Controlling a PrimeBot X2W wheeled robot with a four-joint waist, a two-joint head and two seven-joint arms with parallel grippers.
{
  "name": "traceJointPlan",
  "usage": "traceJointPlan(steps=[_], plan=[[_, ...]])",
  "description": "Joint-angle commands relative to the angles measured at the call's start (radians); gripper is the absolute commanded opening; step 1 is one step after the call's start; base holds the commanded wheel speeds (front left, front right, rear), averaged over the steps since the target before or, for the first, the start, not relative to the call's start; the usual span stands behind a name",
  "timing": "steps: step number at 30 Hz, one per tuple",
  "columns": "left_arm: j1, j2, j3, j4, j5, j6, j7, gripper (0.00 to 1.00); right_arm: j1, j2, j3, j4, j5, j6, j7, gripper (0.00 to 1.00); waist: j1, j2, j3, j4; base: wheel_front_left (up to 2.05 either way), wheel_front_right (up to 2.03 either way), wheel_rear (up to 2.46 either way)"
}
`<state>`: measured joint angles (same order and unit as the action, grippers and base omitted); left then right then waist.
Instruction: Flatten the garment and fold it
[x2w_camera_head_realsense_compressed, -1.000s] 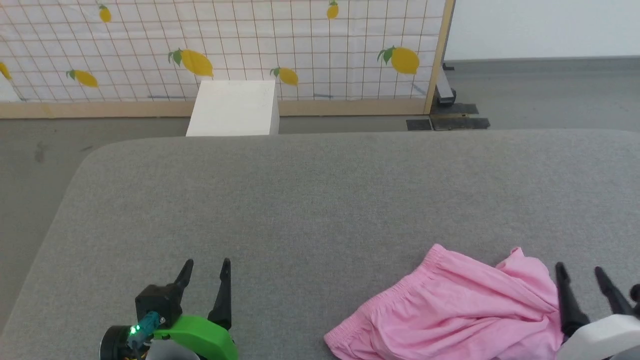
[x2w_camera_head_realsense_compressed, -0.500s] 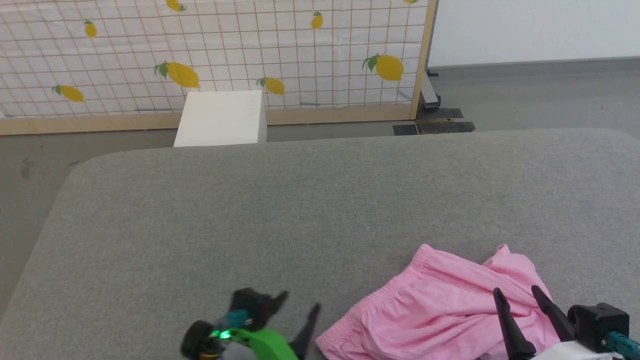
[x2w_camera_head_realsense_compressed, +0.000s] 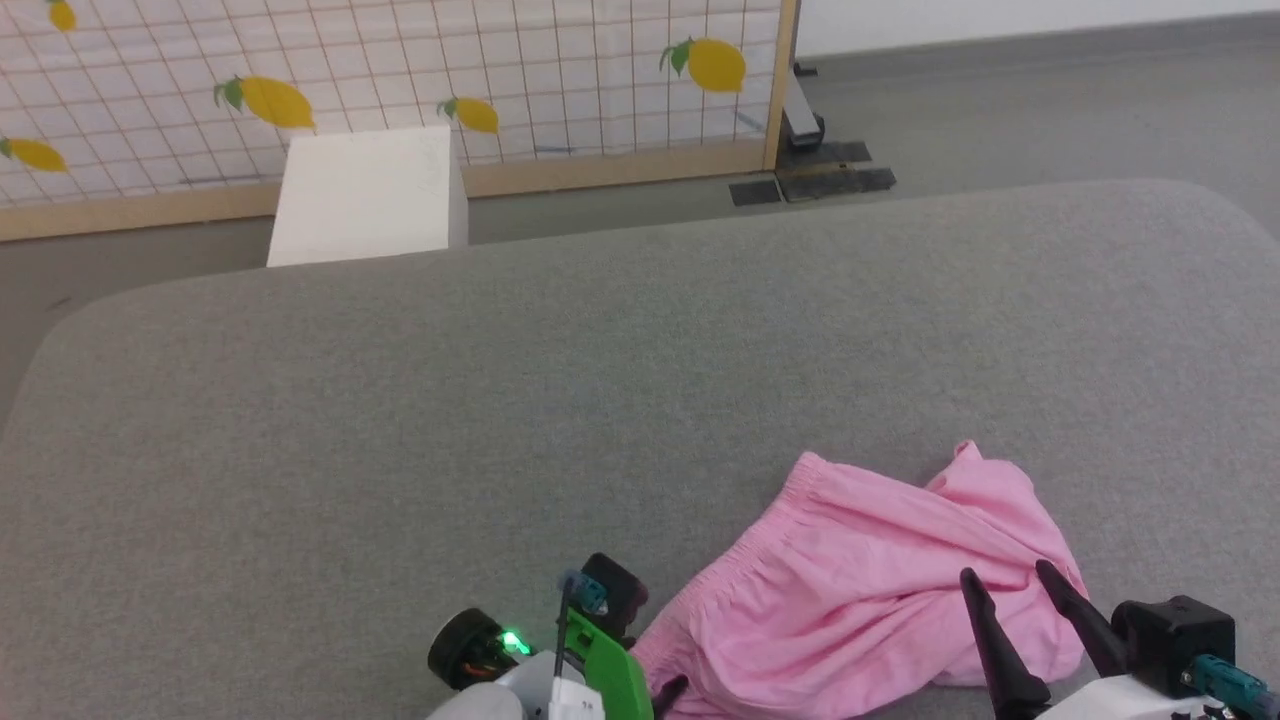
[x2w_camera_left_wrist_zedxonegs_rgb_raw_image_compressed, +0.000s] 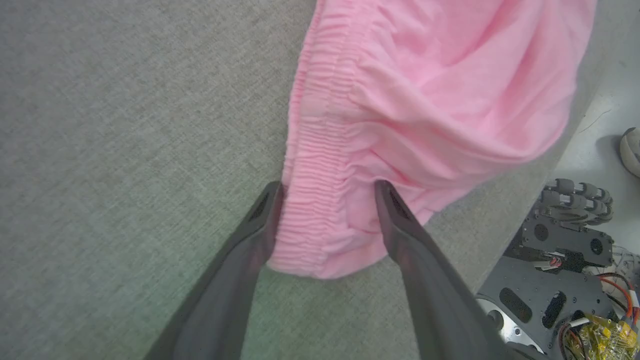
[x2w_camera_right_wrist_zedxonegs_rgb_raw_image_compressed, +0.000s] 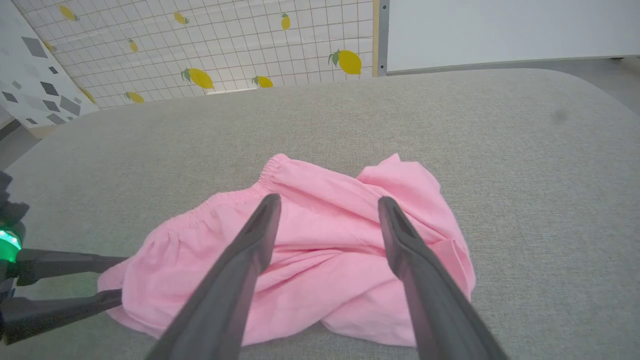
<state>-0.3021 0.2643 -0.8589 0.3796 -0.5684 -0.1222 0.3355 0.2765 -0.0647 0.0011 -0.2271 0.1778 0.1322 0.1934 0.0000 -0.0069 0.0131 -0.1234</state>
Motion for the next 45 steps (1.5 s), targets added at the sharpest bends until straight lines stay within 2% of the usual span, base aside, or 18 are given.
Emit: traceJointPlan(steps=[1, 6, 9, 11, 17, 24, 28, 30, 31, 32, 39, 45], plan=[[-0.028, -0.001, -0.014, 0.002, -0.024, -0.005, 0.001, 0.00, -0.018, 0.004, -0.004, -0.001, 0.000, -0.002, -0.006, 1.00, 0.0000, 0.0069, 0.030, -0.025, 0.00, 0.00, 0.00], [-0.073, 0.017, -0.038, -0.020, -0.053, -0.008, -0.035, 0.00, -0.025, 0.008, -0.028, 0.008, 0.001, -0.002, -0.011, 1.00, 0.0000, 0.0069, 0.046, -0.028, 0.00, 0.00, 0.00], [-0.093, 0.036, -0.015, -0.038, -0.058, -0.007, -0.080, 0.00, -0.025, 0.010, -0.043, 0.014, 0.003, -0.002, -0.013, 1.00, 0.0000, 0.0069, 0.047, -0.019, 0.00, 0.00, 0.00], [-0.108, 0.057, 0.014, -0.051, -0.053, 0.009, -0.110, 0.00, -0.026, 0.011, -0.057, 0.017, 0.005, -0.002, -0.013, 1.00, 0.0000, 0.0069, 0.048, -0.006, 0.00, 0.00, 0.00], [-0.075, 0.148, 0.126, -0.090, -0.085, 0.101, -0.161, 0.00, -0.027, 0.013, -0.075, 0.027, 0.009, -0.002, -0.003, 1.00, 0.0000, 0.0069, 0.039, 0.030, 0.00, 0.00, 0.00], [0.178, 0.252, 0.271, -0.130, -0.216, 0.250, -0.205, 0.00, -0.009, 0.014, -0.081, 0.038, 0.021, -0.002, 0.005, 1.00, 0.0000, 0.0069, 0.025, 0.061, 0.00, 0.00, 0.00], [0.308, 0.268, 0.310, -0.152, -0.276, 0.291, -0.224, 0.00, 0.001, 0.014, -0.089, 0.038, 0.025, -0.002, 0.006, 1.00, 0.0000, 0.0069, 0.018, 0.083, 0.00, 0.00, 0.00], [0.347, 0.262, 0.314, -0.171, -0.297, 0.296, -0.227, 0.00, 0.003, 0.014, -0.090, 0.037, 0.025, -0.002, 0.010, 1.00, 0.0000, 0.0069, 0.016, 0.092, 0.00, 0.00, 0.00], [0.356, 0.257, 0.317, -0.181, -0.305, 0.298, -0.232, 0.22, 0.003, 0.014, -0.091, 0.037, 0.025, -0.002, 0.011, 1.00, 0.0000, 0.0069, 0.013, 0.097, 0.00, 0.00, 0.00], [0.364, 0.252, 0.319, -0.192, -0.309, 0.300, -0.240, 1.00, 0.002, 0.014, -0.091, 0.037, 0.025, -0.002, 0.014, 1.00, 0.0000, 0.0069, 0.010, 0.101, 0.00, 0.00, 0.00], [0.357, 0.238, 0.350, -0.253, -0.257, 0.342, -0.361, 1.00, 0.001, 0.013, -0.064, 0.048, 0.021, -0.002, 0.058, 1.00, 0.0000, 0.0069, -0.018, 0.115, 0.00, 0.00, 0.00], [0.334, 0.231, 0.369, -0.299, -0.192, 0.355, -0.489, 1.00, -0.048, -0.019, -0.015, 0.093, 0.068, -0.002, 0.124, 1.00, 0.0000, 0.0069, -0.023, 0.127, 0.00, 0.00, 0.00]])
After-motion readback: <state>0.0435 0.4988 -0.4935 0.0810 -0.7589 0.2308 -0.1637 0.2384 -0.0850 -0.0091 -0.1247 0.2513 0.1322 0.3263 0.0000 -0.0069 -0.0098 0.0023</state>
